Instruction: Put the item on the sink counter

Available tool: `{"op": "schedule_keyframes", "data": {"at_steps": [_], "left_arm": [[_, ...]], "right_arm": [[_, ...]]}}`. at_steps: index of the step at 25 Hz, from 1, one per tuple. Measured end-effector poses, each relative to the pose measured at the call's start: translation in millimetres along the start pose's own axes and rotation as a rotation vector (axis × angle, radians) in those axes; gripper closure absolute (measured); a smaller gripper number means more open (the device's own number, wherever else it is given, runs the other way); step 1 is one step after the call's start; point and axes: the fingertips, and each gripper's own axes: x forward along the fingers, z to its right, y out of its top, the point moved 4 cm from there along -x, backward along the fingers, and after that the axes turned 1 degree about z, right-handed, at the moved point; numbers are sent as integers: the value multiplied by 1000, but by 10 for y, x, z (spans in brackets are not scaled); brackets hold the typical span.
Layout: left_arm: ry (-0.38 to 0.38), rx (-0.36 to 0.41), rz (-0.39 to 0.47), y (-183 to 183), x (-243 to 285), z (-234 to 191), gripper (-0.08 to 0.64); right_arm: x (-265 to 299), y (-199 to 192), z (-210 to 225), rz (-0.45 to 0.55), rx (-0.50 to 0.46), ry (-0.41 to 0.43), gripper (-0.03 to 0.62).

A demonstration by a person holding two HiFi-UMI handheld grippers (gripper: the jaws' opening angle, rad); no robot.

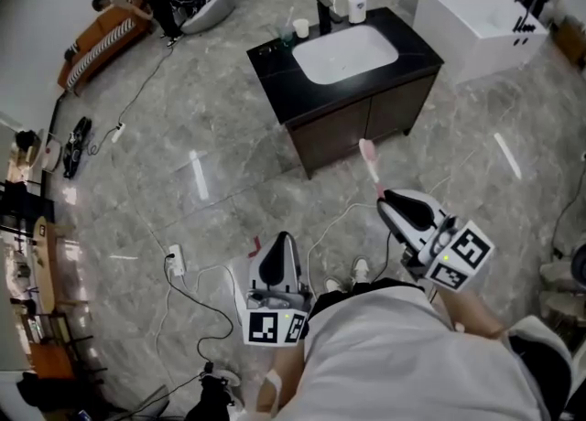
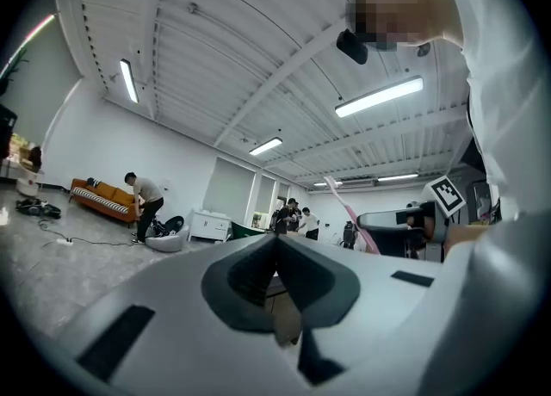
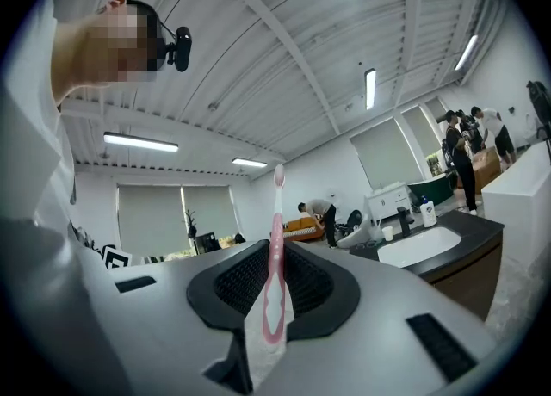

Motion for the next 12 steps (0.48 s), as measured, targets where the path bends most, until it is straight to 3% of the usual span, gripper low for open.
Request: {"op": "schedule_keyframes", "data": {"at_steps": [12], "left_arm": [[3,-41,-3,-91,-236,-186,557]], "right_arm": [[52,-64,-215,-12,1,-18,517]]}}
